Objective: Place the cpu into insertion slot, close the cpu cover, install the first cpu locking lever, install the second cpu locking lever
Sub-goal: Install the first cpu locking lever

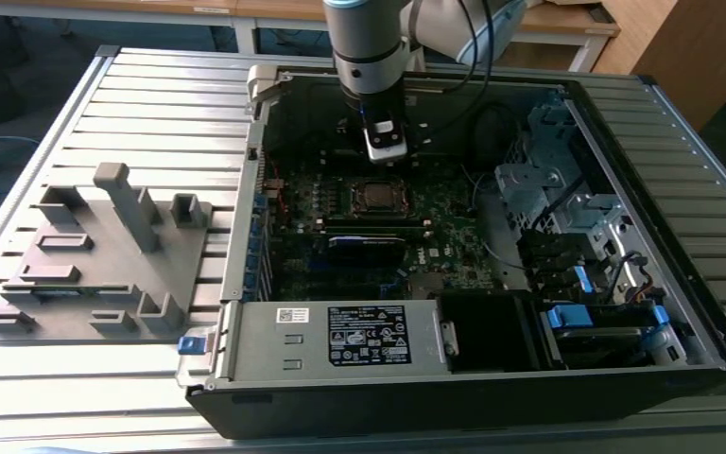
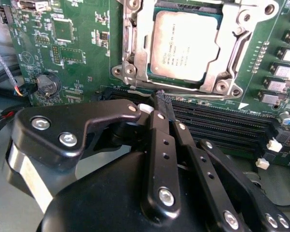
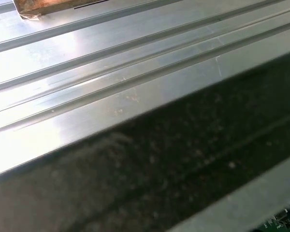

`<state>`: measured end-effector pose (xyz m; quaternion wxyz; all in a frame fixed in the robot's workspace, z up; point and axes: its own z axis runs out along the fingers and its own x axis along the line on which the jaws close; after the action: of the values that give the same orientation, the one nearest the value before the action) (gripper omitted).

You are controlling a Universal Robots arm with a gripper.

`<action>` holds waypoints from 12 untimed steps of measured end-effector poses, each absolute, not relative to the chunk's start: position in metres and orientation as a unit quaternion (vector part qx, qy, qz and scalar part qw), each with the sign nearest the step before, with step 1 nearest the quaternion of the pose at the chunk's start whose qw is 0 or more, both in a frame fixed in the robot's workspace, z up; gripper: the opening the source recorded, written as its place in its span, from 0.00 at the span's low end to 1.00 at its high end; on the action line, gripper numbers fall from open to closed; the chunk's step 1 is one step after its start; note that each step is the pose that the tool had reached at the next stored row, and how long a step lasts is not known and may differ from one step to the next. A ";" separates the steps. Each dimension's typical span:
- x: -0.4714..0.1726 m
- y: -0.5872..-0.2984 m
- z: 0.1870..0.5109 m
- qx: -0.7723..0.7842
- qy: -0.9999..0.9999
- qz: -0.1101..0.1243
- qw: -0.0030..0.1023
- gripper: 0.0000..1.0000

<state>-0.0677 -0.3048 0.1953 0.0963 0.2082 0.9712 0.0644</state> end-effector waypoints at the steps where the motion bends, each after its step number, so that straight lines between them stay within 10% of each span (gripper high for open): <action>1: -0.067 -0.305 0.195 0.208 0.971 0.064 0.096 0.11; 12: -0.064 -0.305 0.194 0.208 0.971 0.064 0.096 0.11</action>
<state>-0.0644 -0.3050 0.1944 0.0964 0.2083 0.9712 0.0642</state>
